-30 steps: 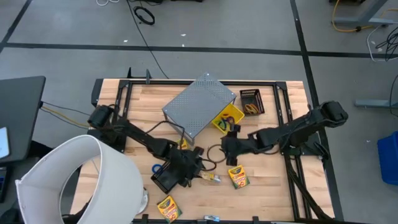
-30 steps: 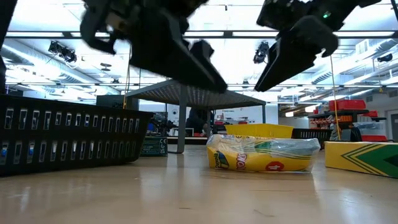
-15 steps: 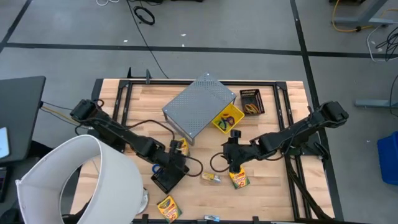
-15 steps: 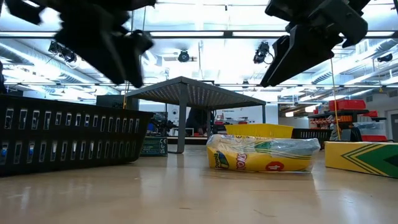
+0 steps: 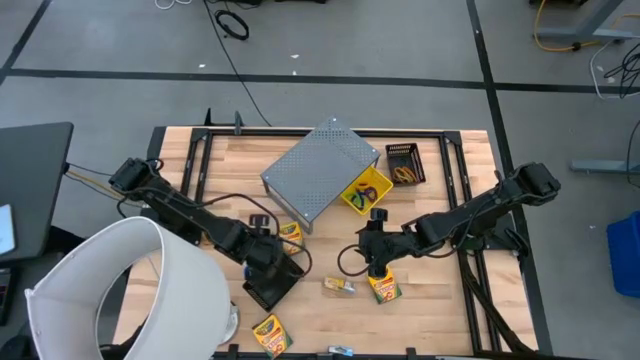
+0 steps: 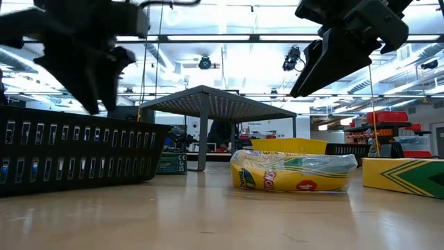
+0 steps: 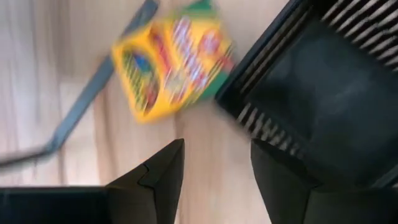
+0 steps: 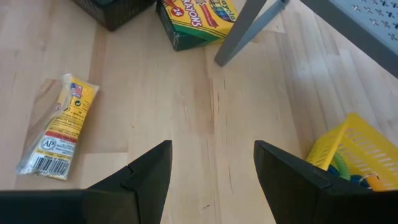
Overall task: Pick & Place Office Desk Supplies
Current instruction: Put the blue spring keychain into the yellow bin
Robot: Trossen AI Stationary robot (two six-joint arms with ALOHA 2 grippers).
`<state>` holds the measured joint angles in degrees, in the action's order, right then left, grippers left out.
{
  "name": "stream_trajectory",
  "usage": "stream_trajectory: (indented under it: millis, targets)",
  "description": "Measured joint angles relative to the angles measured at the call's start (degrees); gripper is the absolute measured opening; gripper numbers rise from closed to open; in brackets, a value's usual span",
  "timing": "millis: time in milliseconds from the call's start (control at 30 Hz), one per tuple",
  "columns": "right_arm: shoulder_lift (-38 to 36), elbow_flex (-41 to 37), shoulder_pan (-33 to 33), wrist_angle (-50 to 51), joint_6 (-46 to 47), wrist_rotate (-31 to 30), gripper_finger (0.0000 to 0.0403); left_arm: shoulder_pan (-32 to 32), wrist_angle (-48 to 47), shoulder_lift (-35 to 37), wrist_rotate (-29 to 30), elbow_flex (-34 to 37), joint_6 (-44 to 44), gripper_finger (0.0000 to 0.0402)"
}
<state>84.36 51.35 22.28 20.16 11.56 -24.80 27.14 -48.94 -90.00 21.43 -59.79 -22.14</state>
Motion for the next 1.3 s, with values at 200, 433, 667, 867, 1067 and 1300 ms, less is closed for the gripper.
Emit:
stream_trajectory:
  millis: [200, 433, 667, 867, 1067, 1300]
  targets:
    - [0.00, 0.00, 0.00, -0.04, -0.01, 0.18, 0.0235, 0.02, -6.46, 0.00, -1.95, 0.41, -3.83, 0.0174]
    - [0.00, 0.00, 0.04, 0.01, -0.01, 0.18, 0.0235, 0.00, 0.78, -0.37, -14.33, 6.20, -0.87, 0.0170]
    - [0.00, 0.00, 0.02, 0.01, -0.49, 0.16, 0.0235, -0.20, 8.01, -0.37, -17.46, 10.39, 0.34, 0.0170]
    - [0.00, 0.00, 0.00, -0.04, -0.49, 0.16, 0.0235, -0.64, 14.56, -0.63, -20.36, 14.43, 0.98, 0.0170]
    - [0.00, 0.00, 0.00, -0.22, -0.49, 0.14, 0.0235, -2.04, 19.49, -0.49, -18.72, 17.73, 0.94, 0.0169]
    - [0.00, 0.00, 0.00, -0.36, -0.49, 0.14, 0.0235, -1.91, 20.81, -0.62, -13.54, 18.58, 2.47, 0.0125]
